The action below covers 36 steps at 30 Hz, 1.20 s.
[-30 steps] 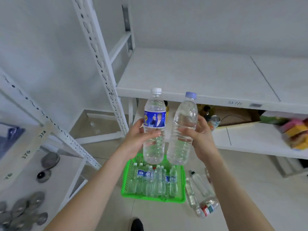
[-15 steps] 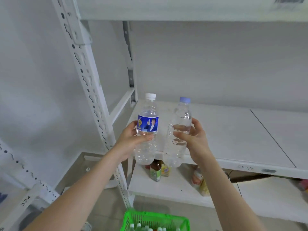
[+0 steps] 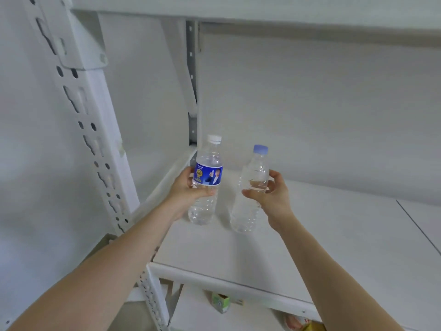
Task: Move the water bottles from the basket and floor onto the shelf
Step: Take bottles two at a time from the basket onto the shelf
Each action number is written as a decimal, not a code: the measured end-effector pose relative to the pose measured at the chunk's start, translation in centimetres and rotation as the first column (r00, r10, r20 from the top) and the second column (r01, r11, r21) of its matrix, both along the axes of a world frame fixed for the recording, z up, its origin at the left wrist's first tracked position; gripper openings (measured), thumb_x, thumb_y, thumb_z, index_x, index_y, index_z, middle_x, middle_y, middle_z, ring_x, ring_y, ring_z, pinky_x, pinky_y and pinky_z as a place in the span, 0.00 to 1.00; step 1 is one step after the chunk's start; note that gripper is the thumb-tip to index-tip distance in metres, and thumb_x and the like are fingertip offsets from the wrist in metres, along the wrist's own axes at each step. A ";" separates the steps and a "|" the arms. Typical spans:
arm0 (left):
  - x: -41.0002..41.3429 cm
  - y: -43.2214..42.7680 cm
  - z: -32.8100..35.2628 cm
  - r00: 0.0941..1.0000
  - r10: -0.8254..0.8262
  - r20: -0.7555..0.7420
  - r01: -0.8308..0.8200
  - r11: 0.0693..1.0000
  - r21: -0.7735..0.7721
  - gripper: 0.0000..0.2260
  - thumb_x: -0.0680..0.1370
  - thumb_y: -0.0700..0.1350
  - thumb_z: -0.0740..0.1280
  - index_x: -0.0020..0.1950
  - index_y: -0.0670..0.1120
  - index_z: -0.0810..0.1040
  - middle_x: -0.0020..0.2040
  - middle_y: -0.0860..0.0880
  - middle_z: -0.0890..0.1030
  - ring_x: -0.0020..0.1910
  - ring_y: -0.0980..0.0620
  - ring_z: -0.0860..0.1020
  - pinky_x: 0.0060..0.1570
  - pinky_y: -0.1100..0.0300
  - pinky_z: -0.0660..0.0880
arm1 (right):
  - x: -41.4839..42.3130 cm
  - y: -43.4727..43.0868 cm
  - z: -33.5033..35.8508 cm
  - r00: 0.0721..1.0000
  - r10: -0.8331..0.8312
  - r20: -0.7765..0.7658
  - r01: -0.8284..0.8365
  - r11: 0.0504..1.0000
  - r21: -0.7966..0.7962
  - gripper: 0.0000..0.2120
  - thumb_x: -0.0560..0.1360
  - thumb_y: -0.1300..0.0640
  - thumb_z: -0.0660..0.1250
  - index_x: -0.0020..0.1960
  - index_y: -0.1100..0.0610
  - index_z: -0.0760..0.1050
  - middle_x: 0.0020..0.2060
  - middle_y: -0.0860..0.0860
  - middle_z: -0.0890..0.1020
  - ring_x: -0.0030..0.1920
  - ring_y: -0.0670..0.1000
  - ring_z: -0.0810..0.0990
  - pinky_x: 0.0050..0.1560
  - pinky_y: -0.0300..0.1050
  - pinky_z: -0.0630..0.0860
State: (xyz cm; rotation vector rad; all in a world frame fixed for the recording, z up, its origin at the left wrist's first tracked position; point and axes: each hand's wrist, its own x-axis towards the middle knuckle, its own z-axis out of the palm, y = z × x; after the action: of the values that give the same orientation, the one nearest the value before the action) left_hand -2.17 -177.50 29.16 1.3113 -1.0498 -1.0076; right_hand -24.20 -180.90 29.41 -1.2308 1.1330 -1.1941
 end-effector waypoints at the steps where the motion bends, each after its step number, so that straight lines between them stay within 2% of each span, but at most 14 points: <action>1: 0.4 -1.2 -0.4 1.000 0.007 0.006 -0.007 1.000 0.002 0.33 0.59 0.36 0.81 0.61 0.46 0.74 0.53 0.47 0.83 0.50 0.48 0.82 0.50 0.54 0.80 | 0.5 -1.2 -0.1 1.000 -0.016 -0.012 0.016 1.000 -0.011 0.34 0.62 0.68 0.80 0.61 0.51 0.69 0.54 0.58 0.81 0.46 0.52 0.82 0.40 0.40 0.77; 6: 1.3 -6.5 -1.7 0.998 0.061 0.028 -0.060 0.998 -0.017 0.26 0.65 0.35 0.79 0.58 0.50 0.74 0.50 0.51 0.83 0.48 0.50 0.82 0.49 0.55 0.79 | 2.7 -6.4 -0.1 0.994 -0.069 -0.083 0.063 0.996 -0.069 0.35 0.62 0.67 0.80 0.61 0.51 0.67 0.52 0.53 0.80 0.46 0.48 0.80 0.40 0.37 0.74; 11: 1.4 -11.0 -2.2 0.997 0.062 -0.041 -0.064 0.997 -0.052 0.33 0.60 0.37 0.80 0.62 0.45 0.73 0.51 0.48 0.82 0.46 0.49 0.82 0.48 0.52 0.79 | 4.3 -11.3 -0.8 0.982 -0.098 -0.161 0.073 0.986 -0.153 0.38 0.59 0.63 0.81 0.62 0.51 0.67 0.53 0.53 0.79 0.52 0.53 0.80 0.45 0.41 0.75; 15: 1.9 -13.3 -2.8 0.997 0.047 -0.066 -0.051 0.996 -0.073 0.32 0.62 0.33 0.79 0.64 0.43 0.72 0.53 0.46 0.82 0.45 0.50 0.82 0.44 0.56 0.79 | 5.4 -13.8 -1.8 0.985 -0.084 -0.148 0.054 0.979 -0.194 0.37 0.60 0.64 0.81 0.62 0.51 0.66 0.54 0.54 0.79 0.54 0.53 0.80 0.48 0.43 0.77; 19: 2.6 -14.9 -3.0 0.998 0.007 -0.068 -0.011 0.998 -0.067 0.39 0.51 0.41 0.80 0.61 0.46 0.73 0.57 0.43 0.81 0.53 0.44 0.82 0.52 0.46 0.80 | 6.2 -15.5 -2.5 0.992 -0.038 -0.120 0.014 0.981 -0.195 0.37 0.60 0.65 0.81 0.63 0.51 0.66 0.55 0.54 0.78 0.55 0.55 0.80 0.50 0.46 0.78; 22: 3.1 -15.8 -2.8 0.998 -0.046 -0.051 0.044 0.999 -0.028 0.41 0.48 0.43 0.80 0.61 0.47 0.73 0.57 0.43 0.82 0.54 0.42 0.82 0.55 0.40 0.79 | 6.3 -16.3 -2.5 0.993 0.006 -0.120 -0.030 0.979 -0.202 0.37 0.61 0.67 0.80 0.62 0.52 0.66 0.56 0.55 0.77 0.56 0.56 0.79 0.52 0.48 0.79; 29: 3.6 -17.3 -3.0 0.993 -0.103 -0.063 0.105 0.994 0.024 0.42 0.50 0.39 0.80 0.64 0.46 0.75 0.57 0.43 0.83 0.55 0.40 0.82 0.56 0.37 0.77 | 6.1 -17.0 -2.0 0.987 0.083 -0.137 -0.108 0.977 -0.185 0.36 0.63 0.69 0.78 0.64 0.54 0.65 0.58 0.56 0.77 0.51 0.52 0.80 0.39 0.35 0.75; 32: 3.5 -17.1 -2.8 0.990 -0.109 -0.087 0.113 0.993 0.044 0.40 0.53 0.36 0.80 0.64 0.47 0.75 0.57 0.44 0.83 0.55 0.41 0.82 0.56 0.38 0.77 | 6.2 -17.1 -2.0 0.986 0.083 -0.145 -0.109 0.977 -0.182 0.37 0.63 0.69 0.78 0.65 0.53 0.64 0.58 0.55 0.76 0.50 0.50 0.80 0.39 0.36 0.75; 36: 3.1 -16.9 -2.3 0.991 -0.105 -0.080 0.110 0.992 0.064 0.33 0.61 0.30 0.77 0.63 0.47 0.75 0.57 0.44 0.83 0.56 0.42 0.81 0.58 0.40 0.76 | 6.5 -17.3 -2.1 0.985 0.084 -0.148 -0.110 0.977 -0.180 0.38 0.63 0.69 0.78 0.66 0.54 0.64 0.59 0.56 0.76 0.49 0.51 0.80 0.41 0.40 0.76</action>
State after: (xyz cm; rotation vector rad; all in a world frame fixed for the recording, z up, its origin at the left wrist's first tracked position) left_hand 0.98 -194.35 26.83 1.2719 -1.0447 -1.1749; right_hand -17.71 -198.17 27.30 -1.5167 1.0657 -1.1756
